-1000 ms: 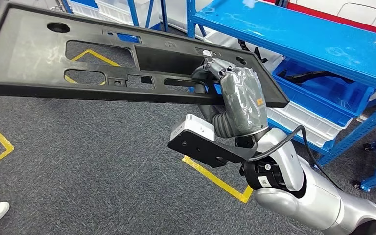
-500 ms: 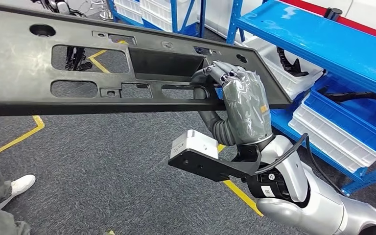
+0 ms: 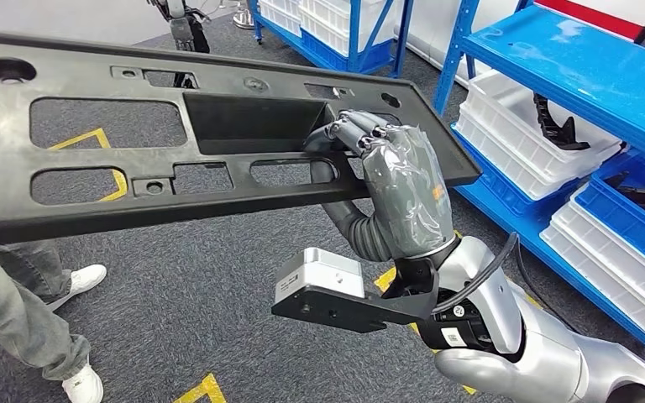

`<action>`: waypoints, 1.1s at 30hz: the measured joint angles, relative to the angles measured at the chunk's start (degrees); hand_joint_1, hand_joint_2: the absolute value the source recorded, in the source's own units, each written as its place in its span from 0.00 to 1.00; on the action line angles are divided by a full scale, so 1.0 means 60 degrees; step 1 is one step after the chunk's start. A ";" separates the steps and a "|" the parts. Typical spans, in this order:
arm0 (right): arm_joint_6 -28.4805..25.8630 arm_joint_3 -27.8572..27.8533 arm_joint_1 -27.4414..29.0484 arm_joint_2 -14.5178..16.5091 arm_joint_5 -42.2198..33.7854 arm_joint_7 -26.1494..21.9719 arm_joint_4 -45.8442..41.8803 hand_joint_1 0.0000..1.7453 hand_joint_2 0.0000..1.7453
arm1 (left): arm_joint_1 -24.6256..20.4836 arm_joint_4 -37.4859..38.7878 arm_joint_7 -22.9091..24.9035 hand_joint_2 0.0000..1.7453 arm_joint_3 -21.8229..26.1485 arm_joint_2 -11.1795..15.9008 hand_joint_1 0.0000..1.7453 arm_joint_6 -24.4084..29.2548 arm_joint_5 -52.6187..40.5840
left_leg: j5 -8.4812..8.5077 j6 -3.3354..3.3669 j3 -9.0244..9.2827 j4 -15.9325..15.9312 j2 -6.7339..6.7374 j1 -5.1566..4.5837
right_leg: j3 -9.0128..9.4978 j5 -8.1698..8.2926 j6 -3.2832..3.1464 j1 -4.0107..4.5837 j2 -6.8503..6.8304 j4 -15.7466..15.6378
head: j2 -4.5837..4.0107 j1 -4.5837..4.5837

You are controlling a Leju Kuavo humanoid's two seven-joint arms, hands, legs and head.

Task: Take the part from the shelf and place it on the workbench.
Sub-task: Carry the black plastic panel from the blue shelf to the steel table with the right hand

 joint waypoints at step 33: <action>-0.0122 0.0070 0.0089 0.0124 -0.0320 -0.0531 -0.0034 1.00 1.00 | -0.0053 0.0000 0.0093 1.00 -0.0005 -0.0002 0.00 0.0000 -0.0160 | 0.0336 0.0106 0.0734 -0.1293 0.0341 -0.0043 | 0.0115 -0.0132 0.0074 0.0082 -0.0077 -0.0019 | -0.0001 0.0003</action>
